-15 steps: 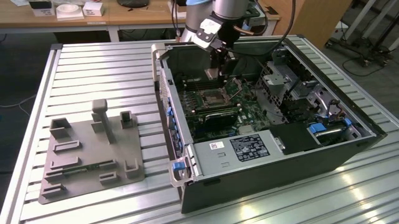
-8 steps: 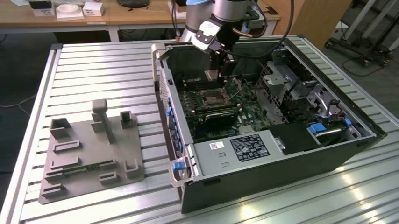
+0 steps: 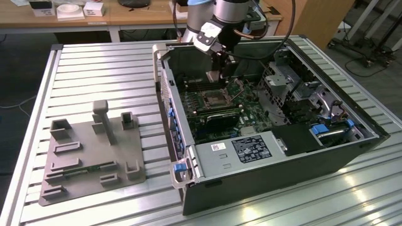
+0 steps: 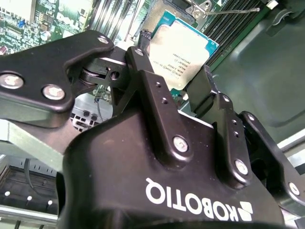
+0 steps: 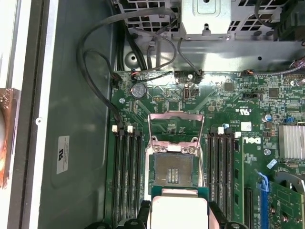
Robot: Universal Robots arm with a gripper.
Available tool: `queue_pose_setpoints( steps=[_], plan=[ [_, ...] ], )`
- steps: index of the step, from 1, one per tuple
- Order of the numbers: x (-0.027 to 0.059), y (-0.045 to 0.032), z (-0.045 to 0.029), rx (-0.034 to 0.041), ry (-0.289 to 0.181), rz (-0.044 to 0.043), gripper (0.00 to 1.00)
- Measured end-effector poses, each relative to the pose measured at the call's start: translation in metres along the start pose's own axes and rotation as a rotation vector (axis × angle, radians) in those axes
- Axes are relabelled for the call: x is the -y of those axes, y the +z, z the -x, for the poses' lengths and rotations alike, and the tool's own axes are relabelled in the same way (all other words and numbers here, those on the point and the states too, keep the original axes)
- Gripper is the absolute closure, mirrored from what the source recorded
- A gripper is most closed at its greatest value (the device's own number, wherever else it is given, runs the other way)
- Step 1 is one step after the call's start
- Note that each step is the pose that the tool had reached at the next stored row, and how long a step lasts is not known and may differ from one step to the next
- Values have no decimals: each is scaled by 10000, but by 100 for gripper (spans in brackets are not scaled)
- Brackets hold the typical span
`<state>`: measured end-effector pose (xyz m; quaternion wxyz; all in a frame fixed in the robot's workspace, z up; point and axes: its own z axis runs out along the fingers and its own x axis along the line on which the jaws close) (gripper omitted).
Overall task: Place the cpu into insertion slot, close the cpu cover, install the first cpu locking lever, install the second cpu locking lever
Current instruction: 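Place the cpu into insertion slot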
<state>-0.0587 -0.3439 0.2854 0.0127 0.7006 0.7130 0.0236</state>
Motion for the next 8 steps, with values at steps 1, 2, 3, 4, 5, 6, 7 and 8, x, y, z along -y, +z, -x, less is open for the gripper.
queue_pose_setpoints(
  steps=[1, 2, 3, 4, 5, 6, 7, 8],
  plan=[
    [1, 15, 0, 1, 1, -5, 45],
    [2, 31, 0, 0, 2, -12, 45],
    [3, 49, 0, 0, 2, -20, 45],
    [4, 67, -1, 0, 1, -31, 45],
    [4, 86, -2, -1, 1, -42, 45],
    [3, 105, -3, -1, 1, -54, 45],
    [1, 123, -4, -1, 1, -71, 45],
    [-1, 140, -4, 0, 2, -95, 45]
  ],
)
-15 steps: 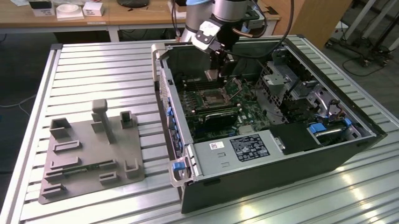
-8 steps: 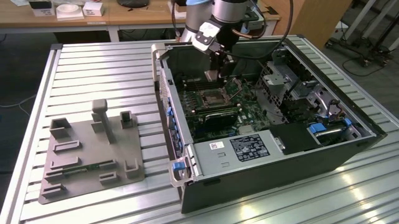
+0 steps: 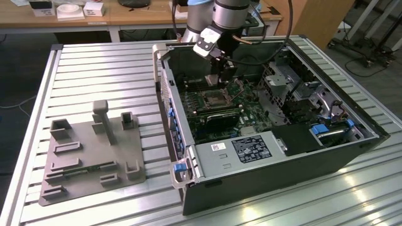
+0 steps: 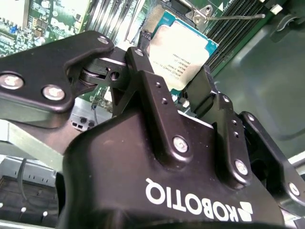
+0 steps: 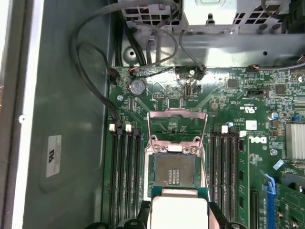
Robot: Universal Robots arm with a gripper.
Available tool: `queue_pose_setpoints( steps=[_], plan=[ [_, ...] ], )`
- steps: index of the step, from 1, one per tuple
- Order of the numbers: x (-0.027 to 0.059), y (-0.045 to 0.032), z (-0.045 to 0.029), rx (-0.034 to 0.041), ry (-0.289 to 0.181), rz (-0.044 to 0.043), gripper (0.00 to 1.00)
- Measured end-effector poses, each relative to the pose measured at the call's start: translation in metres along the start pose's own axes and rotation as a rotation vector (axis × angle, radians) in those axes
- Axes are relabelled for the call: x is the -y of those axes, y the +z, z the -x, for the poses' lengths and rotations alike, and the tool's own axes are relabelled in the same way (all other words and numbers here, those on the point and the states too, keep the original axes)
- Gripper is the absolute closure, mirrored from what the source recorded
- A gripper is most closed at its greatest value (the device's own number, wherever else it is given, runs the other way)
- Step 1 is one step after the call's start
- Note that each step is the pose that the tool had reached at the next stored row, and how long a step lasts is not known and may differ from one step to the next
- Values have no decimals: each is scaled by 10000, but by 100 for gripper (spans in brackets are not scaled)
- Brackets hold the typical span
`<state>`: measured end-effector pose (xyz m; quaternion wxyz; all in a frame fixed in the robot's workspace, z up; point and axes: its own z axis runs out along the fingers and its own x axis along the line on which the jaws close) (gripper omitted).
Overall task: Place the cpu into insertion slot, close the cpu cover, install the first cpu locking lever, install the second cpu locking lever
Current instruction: 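Place the cpu into insertion slot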
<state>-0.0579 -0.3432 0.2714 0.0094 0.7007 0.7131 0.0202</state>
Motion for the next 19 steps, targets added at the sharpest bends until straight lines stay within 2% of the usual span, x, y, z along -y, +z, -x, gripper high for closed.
queue_pose_setpoints(
  steps=[4, 7, 19],
  plan=[
    [-30, 45, 0, -4, 1, -106, 45],
    [-63, 68, 0, -3, 2, -141, 45],
    [-92, 146, -8, -4, 2, -161, 45]
  ],
)
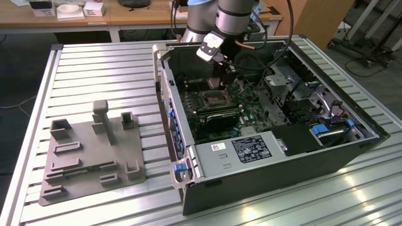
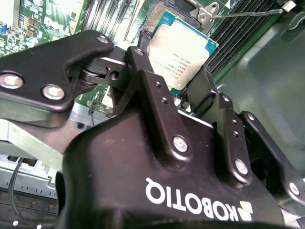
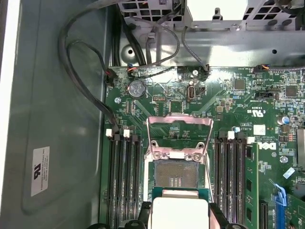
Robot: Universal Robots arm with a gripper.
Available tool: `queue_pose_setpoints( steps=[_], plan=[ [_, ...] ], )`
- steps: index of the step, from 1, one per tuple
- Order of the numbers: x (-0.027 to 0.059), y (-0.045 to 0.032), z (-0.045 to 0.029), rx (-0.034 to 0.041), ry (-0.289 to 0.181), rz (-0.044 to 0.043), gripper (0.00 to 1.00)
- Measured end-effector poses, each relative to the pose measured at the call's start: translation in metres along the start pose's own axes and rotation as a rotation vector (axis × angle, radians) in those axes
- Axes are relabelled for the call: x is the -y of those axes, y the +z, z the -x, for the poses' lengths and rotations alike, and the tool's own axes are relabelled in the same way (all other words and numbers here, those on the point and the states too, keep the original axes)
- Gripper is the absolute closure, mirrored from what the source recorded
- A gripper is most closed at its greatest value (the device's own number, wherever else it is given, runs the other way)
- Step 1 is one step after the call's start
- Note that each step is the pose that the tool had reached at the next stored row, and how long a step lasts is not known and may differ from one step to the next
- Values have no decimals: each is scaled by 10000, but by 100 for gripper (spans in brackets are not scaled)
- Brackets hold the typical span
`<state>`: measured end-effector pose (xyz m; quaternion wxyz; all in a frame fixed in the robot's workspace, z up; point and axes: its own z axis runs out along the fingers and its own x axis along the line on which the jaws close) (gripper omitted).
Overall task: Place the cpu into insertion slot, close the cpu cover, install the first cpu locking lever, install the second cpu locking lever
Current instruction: 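Place the cpu into insertion slot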
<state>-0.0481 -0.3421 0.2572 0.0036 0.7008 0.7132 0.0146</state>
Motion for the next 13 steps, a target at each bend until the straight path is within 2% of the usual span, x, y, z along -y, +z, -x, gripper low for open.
queue_pose_setpoints(
  steps=[3, 5, 13],
  plan=[
    [1, 7, 0, 3, 1, -2, 45],
    [1, 43, 1, 0, 1, -1, 45],
    [2, 61, 1, -1, 1, 0, 45]
  ],
)
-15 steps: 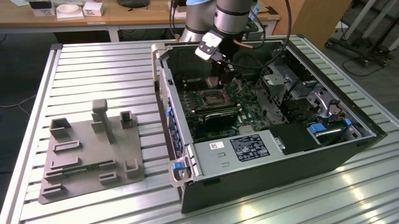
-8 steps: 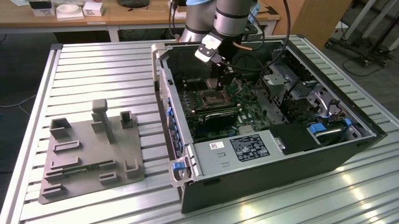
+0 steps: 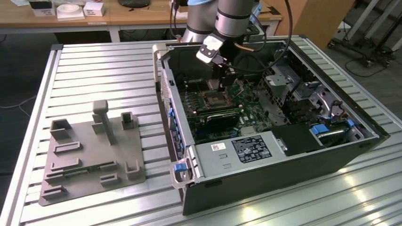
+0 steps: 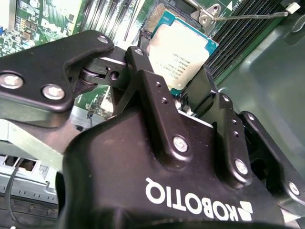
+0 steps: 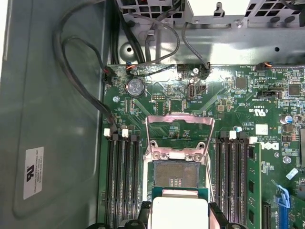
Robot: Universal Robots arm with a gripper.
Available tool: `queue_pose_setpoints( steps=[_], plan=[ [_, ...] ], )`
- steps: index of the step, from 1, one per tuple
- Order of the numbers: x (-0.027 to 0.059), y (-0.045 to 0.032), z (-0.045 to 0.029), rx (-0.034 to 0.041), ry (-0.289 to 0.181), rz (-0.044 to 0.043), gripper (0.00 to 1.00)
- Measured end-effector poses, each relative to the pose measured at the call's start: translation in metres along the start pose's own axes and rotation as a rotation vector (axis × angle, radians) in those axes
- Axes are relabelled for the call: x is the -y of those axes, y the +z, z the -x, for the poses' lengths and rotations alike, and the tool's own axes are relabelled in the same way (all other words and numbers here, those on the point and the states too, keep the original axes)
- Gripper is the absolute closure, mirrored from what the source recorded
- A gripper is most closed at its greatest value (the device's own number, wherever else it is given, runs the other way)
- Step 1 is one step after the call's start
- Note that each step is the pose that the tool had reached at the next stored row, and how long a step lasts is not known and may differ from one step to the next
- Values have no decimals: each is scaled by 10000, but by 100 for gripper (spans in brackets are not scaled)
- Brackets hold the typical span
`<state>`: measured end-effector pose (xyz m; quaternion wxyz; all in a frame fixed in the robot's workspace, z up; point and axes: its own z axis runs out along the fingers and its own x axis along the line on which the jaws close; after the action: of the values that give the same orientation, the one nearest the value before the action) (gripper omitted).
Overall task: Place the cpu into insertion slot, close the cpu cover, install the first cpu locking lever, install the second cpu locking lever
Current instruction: 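Place the cpu into insertion slot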
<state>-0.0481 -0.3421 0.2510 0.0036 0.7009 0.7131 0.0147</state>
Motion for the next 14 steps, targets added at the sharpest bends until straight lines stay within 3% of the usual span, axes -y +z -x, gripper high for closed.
queue_pose_setpoints(
  steps=[6, 14],
  plan=[
    [-6, 61, 1, 2, 0, -1, 45],
    [-21, 196, 3, 3, 38, -8, 45]
  ],
)
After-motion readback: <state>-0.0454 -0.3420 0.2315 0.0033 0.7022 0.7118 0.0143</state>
